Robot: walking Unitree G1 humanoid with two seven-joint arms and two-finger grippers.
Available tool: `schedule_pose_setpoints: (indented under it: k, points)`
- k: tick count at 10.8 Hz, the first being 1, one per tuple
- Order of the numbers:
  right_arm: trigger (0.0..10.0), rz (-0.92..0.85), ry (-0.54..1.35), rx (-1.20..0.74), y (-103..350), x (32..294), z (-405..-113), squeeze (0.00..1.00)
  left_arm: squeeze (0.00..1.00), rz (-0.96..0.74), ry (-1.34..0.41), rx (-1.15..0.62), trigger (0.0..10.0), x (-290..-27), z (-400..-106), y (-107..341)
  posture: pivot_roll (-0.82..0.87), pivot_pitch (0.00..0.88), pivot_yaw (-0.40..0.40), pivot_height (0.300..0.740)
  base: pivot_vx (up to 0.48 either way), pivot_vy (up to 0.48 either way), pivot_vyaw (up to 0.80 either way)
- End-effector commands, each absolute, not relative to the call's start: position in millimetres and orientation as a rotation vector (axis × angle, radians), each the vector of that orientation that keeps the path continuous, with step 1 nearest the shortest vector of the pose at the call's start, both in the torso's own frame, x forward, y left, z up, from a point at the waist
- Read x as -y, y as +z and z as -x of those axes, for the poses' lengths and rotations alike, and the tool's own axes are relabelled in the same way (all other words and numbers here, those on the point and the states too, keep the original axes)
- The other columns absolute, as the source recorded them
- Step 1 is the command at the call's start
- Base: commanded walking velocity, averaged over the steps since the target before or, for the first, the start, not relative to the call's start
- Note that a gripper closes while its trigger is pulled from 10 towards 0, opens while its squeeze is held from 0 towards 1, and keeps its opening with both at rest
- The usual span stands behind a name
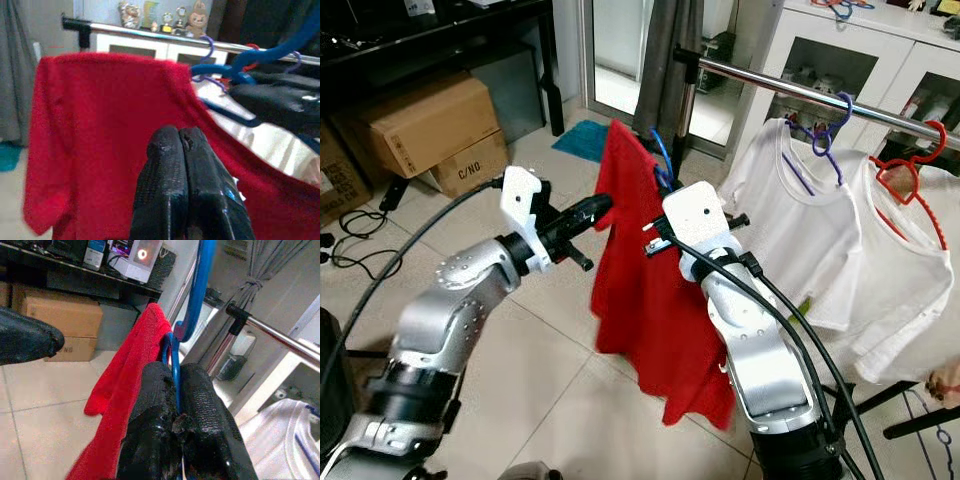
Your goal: Hang hanger
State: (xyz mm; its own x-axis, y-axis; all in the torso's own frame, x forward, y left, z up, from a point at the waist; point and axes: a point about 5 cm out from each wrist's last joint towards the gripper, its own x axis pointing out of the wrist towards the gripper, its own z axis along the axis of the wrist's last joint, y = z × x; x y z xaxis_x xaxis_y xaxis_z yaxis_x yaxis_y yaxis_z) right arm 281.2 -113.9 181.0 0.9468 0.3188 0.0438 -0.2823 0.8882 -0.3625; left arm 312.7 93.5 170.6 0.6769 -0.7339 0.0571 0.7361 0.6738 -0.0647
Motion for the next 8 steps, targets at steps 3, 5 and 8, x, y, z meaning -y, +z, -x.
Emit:
schedule_pose_setpoints:
  k: [3, 5, 8]
  points:
    - [0.0, 0.331, 0.328, 0.154, 194, 125, -287, 0.0, 0.0, 0.032, -0.78, 0.049, 10.0, -99, -316, 181, 0.03, 0.0, -0.026, 0.74, 0.0, 0.0, 0.0]
    - [0.0, 0.357, 0.351, 0.201, 199, 116, -287, 0.0, 1.0, 0.097, -0.906, 0.037, 10.0, -68, -312, 182, 0.03, 0.0, -0.027, 0.74, 0.0, 0.0, 0.0]
    - [0.0, 0.466, 0.356, 0.275, 205, 106, -285, 0.0, 1.0, 0.171, -0.909, -0.015, 10.0, -63, -315, 172, 0.02, 0.0, -0.021, 0.74, 0.0, 0.0, 0.0]
